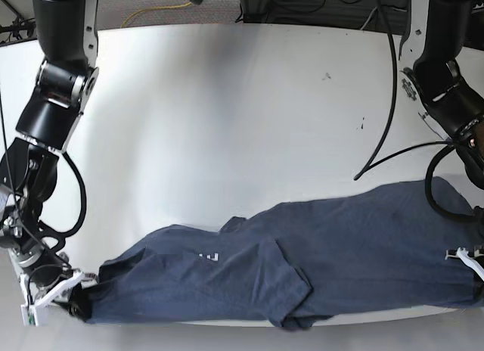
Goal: Fold the T-shirt properly
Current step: 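Lift the shirt with both grippers, swing it and lay it flat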
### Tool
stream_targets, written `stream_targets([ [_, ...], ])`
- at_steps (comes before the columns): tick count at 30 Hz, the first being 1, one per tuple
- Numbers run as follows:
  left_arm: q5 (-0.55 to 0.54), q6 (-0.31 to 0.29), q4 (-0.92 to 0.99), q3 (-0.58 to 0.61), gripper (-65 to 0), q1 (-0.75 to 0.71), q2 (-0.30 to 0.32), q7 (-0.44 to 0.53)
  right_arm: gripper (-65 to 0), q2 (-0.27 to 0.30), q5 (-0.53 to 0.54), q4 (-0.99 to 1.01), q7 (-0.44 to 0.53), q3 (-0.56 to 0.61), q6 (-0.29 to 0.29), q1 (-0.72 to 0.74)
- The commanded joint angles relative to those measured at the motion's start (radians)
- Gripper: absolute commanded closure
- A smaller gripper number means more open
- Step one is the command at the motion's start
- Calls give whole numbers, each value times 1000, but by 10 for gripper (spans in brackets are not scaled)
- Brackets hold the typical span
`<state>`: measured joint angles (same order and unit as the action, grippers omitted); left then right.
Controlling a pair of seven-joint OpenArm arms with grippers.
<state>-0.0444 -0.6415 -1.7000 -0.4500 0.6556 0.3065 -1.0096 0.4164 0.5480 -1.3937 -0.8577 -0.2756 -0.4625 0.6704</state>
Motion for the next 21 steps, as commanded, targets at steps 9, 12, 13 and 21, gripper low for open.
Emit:
stream_targets([
  [9, 16, 10, -13, -3, 0, 169, 43, -19, 0, 75, 5, 29, 36, 74, 6, 271],
  [12, 16, 10, -18, -2, 0, 137, 43, -18, 0, 75, 7, 24, 36, 71, 6, 254],
  [13, 16, 10, -19, -2, 0, 119, 43, -18, 0, 77, 7, 24, 36, 69, 6, 242],
  [21, 13, 9, -21, -7, 0, -110, 36, -8, 0, 71, 7, 15, 36, -23, -37, 10],
])
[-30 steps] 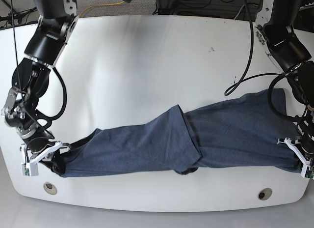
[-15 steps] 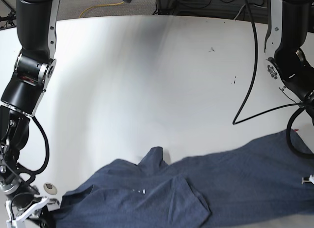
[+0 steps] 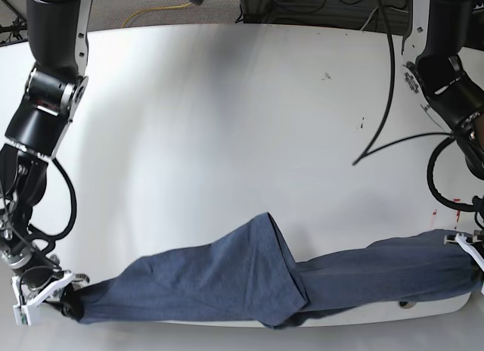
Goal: Fold the T-shirt properly
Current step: 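Lift the shirt with both grippers, swing it and lay it flat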
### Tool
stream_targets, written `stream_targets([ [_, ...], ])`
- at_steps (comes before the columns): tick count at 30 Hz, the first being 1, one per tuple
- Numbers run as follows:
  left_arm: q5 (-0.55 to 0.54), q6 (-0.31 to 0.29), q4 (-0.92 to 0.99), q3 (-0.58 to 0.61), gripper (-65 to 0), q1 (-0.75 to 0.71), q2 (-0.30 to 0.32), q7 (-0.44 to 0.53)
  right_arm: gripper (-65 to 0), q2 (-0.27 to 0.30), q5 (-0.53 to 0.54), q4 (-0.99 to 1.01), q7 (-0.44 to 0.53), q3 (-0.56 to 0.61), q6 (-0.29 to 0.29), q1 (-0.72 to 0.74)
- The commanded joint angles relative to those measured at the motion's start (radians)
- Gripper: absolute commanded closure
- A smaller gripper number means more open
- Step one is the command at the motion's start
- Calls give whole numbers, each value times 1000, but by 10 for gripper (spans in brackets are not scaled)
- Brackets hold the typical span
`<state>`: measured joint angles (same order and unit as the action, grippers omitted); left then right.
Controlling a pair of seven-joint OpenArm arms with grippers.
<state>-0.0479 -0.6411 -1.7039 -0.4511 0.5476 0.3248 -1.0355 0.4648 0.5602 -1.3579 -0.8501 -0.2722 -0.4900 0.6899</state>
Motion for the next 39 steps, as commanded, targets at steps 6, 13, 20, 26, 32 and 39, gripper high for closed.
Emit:
stream_targets([
  [6, 18, 8, -31, -7, 0, -208, -17, 136, 0, -11, -6, -27, 28, -69, -51, -201],
  [13, 18, 8, -32, -7, 0, -430, -26, 231, 0, -70, -6, -67, 30, -184, -57, -428],
  [20, 18, 8, -41, -7, 0, -564, -28, 258, 0, -103, -6, -125, 28, -217, -111, -563],
  [26, 18, 8, -57, -53, 0, -637, -28, 260, -11, -114, -6, -194, 25, -253, -115, -674],
  [32, 16, -29, -60, -107, 0, -709, -28, 261, 0, -139, -6, -223, 12, -296, -115, -744],
  [39, 21, -57, -63, -226, 0, -754, -59, 261, 0, -150, -6, -266, -38, -335, -115, -812],
])
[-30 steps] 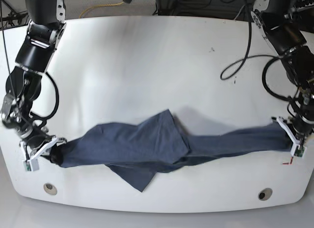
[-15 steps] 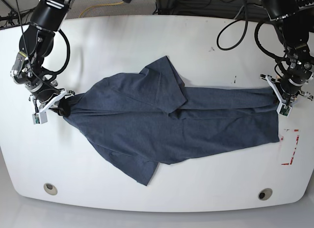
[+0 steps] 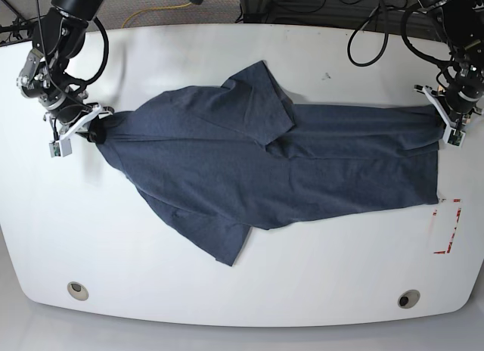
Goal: Fold the T-shirt properly
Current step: 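Lift the shirt with both grippers, swing it and lay it flat, then open both grippers and regrasp the shirt's hem corners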
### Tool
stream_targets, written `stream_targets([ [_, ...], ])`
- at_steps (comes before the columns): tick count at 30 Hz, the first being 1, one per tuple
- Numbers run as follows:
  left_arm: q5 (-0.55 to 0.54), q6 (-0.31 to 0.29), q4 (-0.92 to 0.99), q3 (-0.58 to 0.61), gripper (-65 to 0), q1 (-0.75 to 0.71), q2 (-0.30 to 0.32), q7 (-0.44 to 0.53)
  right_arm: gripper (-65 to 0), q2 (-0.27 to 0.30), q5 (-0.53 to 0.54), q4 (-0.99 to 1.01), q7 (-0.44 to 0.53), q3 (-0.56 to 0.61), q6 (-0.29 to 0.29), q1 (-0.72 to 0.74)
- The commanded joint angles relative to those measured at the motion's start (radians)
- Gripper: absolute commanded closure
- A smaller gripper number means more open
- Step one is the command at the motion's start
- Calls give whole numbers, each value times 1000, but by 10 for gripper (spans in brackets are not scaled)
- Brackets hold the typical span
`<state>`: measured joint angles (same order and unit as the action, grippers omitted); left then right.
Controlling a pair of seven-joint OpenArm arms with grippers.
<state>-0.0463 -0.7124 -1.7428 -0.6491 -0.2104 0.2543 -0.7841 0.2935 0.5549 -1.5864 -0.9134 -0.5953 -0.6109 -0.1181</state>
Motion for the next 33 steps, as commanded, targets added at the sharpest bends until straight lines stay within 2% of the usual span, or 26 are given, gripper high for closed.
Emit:
stream_targets([
  [1, 19, 14, -24, -44, 0, -8, 12, 10, -3, 22, 0, -45, 21, -12, 6, -22],
  [4, 19, 14, -19, -59, -51, -24, 12, 10, -65, 19, 0, -67, 17, -12, 6, -67],
  [6, 19, 14, -19, -62, -139, -30, 10, 10, -168, -7, 12, -67, 15, -12, 4, -107],
  [8, 18, 14, -18, -64, -201, -40, 10, 10, -265, -14, 38, -67, 15, -13, 4, -139],
  [9, 18, 14, -18, -64, -243, -45, 9, 10, -333, -14, 73, -67, 15, -13, 4, -165],
  [11, 16, 14, -23, -57, -286, -47, 7, 9, -431, -14, 136, -70, 15, -13, 4, -211],
  [13, 16, 14, -24, -57, -297, -47, -3, 9, -503, -14, 222, -104, 15, -13, 4, -271],
  [17, 15, 14, -26, -64, -293, -44, -16, 9, -509, 11, 334, -193, 15, -13, 4, -349],
  [22, 9, 14, -58, -65, -293, -42, -19, 10, -509, 19, 406, -231, 15, -45, 15, -337],
  [25, -50, 14, -76, -67, -293, -40, -19, 10, -509, 19, 390, -202, 7, -56, 15, -240],
  [29, -129, 14, -90, -67, -293, -34, -16, 10, -509, 19, 327, -128, -77, -59, 15, -82],
  [33, -126, 14, -88, -71, -293, 33, -19, 7, -509, 9, 218, -25, -121, -56, 10, 74],
])
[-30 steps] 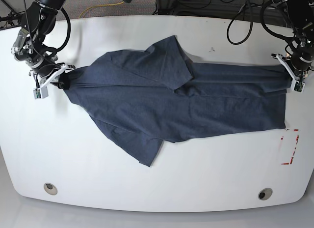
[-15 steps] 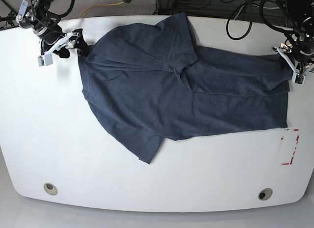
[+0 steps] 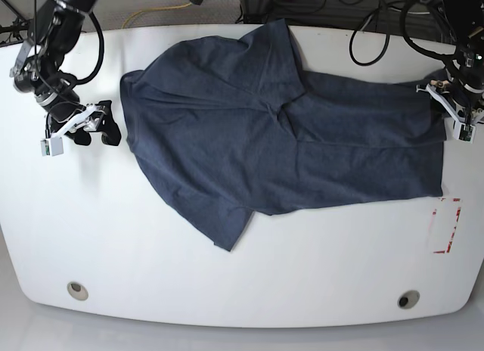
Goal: Fold the T-shirt properly
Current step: 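Open both grippers and regrasp the shirt's hem corners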
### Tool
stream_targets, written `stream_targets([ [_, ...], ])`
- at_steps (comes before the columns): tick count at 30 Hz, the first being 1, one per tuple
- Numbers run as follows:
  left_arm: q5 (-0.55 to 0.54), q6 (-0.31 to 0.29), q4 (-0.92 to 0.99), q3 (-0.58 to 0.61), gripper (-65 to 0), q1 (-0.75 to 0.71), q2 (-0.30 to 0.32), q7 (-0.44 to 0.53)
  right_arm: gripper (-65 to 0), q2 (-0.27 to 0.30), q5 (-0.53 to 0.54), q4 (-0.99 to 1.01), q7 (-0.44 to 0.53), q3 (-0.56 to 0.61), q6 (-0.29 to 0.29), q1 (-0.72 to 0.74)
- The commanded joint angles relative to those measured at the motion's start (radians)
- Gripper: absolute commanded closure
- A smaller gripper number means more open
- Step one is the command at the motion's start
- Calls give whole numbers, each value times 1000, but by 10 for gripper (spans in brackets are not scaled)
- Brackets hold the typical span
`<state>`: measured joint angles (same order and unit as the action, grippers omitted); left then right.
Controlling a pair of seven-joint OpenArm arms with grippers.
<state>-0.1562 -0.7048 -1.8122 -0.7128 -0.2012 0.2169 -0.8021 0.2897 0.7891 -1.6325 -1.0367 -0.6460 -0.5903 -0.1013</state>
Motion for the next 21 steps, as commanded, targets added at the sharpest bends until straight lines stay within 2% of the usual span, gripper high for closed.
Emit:
stream_targets([
  [1, -16, 7, -19, -8, -293, 27, 19, 25, -509, 13, -41, 45, -3, 1, -12, 88],
  [10, -16, 7, -14, -6, -293, 35, 19, 25, -509, 18, -237, 346, 22, 128, -17, 315],
  [16, -16, 7, -11, -8, -294, 35, 20, 25, -509, 10, -259, 424, 124, 237, -15, 331],
  [21, -16, 7, -18, -8, -297, 35, 20, 25, -509, -31, -267, 446, 146, 283, -10, 331],
])
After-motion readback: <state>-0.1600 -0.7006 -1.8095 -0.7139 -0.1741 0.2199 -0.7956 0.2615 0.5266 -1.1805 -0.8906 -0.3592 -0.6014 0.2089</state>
